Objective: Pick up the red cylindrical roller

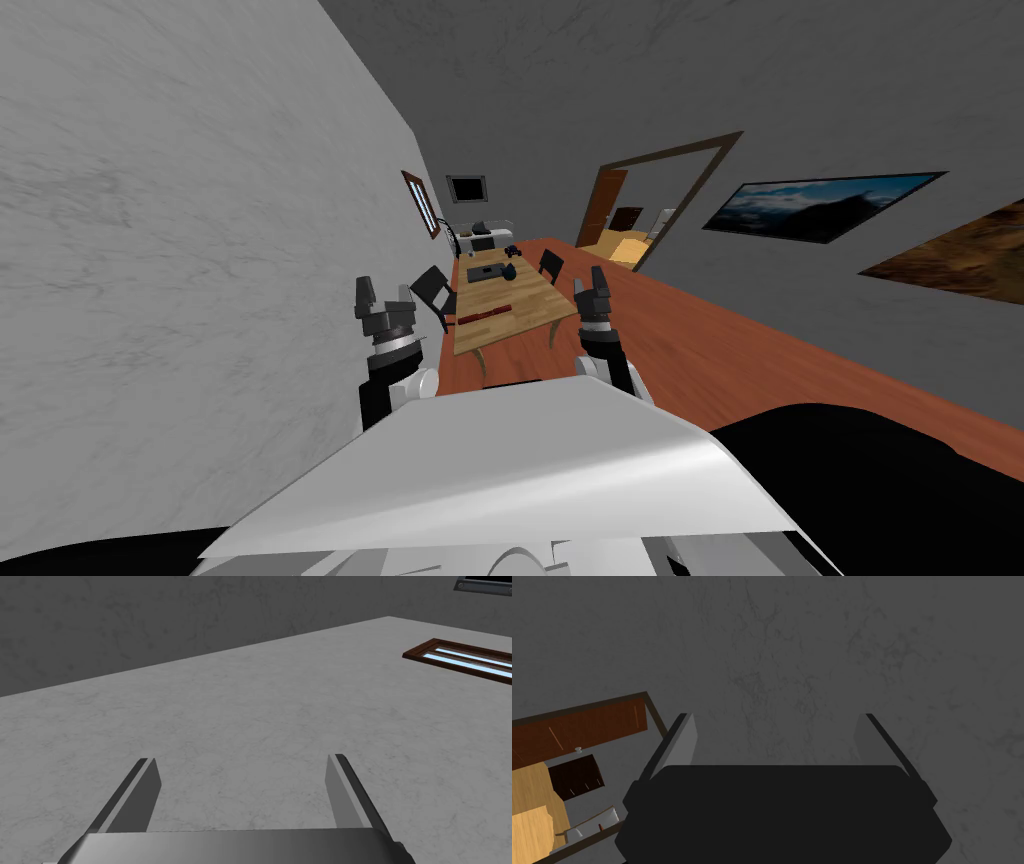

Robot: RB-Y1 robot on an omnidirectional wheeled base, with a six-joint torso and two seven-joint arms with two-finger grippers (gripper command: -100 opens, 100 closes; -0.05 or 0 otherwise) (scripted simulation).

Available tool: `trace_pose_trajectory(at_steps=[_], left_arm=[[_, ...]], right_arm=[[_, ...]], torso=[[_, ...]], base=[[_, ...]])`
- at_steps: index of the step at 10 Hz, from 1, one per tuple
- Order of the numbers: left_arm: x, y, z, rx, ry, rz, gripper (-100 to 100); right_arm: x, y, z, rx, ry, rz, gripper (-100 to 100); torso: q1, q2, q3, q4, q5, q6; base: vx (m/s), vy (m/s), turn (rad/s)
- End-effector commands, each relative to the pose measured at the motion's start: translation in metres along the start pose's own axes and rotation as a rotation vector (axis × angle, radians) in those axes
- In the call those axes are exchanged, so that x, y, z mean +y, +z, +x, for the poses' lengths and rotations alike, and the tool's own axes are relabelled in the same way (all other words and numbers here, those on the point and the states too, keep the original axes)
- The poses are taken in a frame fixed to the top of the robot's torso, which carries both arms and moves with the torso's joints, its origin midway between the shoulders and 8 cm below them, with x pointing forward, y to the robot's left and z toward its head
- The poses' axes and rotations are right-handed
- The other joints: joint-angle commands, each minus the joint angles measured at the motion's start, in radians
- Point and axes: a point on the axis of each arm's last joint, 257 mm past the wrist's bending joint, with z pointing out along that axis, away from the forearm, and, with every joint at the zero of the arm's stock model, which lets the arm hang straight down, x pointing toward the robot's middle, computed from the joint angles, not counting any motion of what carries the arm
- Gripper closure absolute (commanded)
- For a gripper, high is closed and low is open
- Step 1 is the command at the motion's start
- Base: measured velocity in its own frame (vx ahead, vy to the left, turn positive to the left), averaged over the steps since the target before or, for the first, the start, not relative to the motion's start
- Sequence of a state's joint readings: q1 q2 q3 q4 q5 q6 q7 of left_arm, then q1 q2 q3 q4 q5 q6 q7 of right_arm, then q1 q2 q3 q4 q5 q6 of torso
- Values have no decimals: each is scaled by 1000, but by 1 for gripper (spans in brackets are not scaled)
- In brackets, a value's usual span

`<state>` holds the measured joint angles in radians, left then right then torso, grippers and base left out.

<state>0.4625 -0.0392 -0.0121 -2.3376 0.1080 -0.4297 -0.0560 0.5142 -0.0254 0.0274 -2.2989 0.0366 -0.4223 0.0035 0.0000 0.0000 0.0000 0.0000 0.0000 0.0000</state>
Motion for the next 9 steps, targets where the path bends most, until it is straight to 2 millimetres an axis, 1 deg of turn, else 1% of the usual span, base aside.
trace_pose_trajectory(at_steps=[1,2,4,7,8,9], left_arm=[[8,0,3,35,11,-24,-100],[17,-1,4,59,18,-48,-100],[40,-3,2,96,30,-116,-100],[86,-9,-13,113,35,-253,-100],[89,-9,-13,113,35,-262,-100],[105,-12,-21,108,33,-312,-100]], right_arm=[[0,0,0,0,0,0,0],[0,0,0,0,0,0,0],[0,0,0,0,0,0,0],[0,0,0,0,0,0,0],[0,0,0,0,0,0,0],[0,0,0,0,0,0,0]], torso=[[0,0,0,0,0,0],[0,0,0,0,0,0],[2,0,0,0,0,0],[3,0,0,0,1,0],[3,0,0,0,1,0],[3,0,0,0,1,0]], base=[[3,4,-47],[3,15,-77],[2,25,-95],[-2,35,-146],[-7,36,-41],[-2,31,-105]])
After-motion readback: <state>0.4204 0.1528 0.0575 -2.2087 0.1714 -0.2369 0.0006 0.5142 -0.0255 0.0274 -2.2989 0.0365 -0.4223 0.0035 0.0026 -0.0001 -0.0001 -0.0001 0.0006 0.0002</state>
